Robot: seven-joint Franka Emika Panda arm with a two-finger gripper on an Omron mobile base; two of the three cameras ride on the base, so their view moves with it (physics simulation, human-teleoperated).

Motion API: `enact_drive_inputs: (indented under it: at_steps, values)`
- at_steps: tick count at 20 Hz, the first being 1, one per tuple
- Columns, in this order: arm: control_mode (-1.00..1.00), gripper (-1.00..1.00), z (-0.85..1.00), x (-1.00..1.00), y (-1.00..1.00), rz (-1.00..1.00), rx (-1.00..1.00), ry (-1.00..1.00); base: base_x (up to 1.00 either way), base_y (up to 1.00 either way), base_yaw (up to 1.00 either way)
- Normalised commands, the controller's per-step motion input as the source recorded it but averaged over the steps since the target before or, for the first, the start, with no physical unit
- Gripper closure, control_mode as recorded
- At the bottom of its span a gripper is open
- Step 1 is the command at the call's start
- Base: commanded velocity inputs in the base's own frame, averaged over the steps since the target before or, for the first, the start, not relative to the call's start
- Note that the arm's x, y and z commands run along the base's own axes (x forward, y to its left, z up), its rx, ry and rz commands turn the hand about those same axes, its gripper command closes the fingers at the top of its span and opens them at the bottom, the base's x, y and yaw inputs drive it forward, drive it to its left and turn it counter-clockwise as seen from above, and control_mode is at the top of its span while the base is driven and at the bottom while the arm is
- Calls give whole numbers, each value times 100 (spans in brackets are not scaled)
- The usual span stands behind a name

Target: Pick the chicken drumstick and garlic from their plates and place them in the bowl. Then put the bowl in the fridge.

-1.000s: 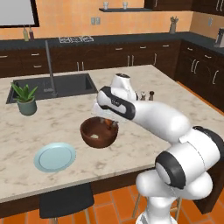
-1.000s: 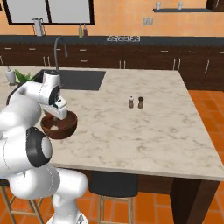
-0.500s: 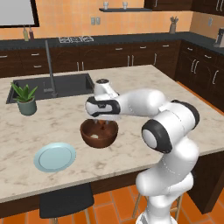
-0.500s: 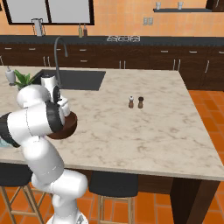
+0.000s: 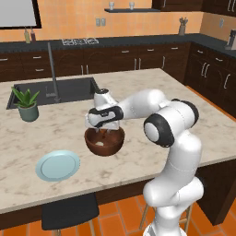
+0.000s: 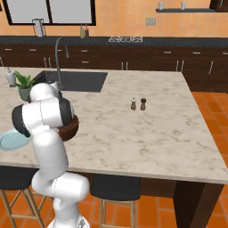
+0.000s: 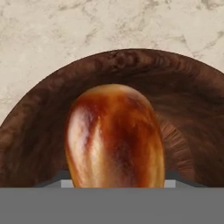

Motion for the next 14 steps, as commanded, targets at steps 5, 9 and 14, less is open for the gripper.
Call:
enact_drive_inputs:
  at_steps: [5,9,14]
  values:
    - [-100,-100,7,1,0,-1,0,3,0,0,0]
    - [-100,-100,53,-21,-13,-3,7,3,0,0,0]
    - [-100,-100,96,-93,-80,-11,21,0,0,0,0]
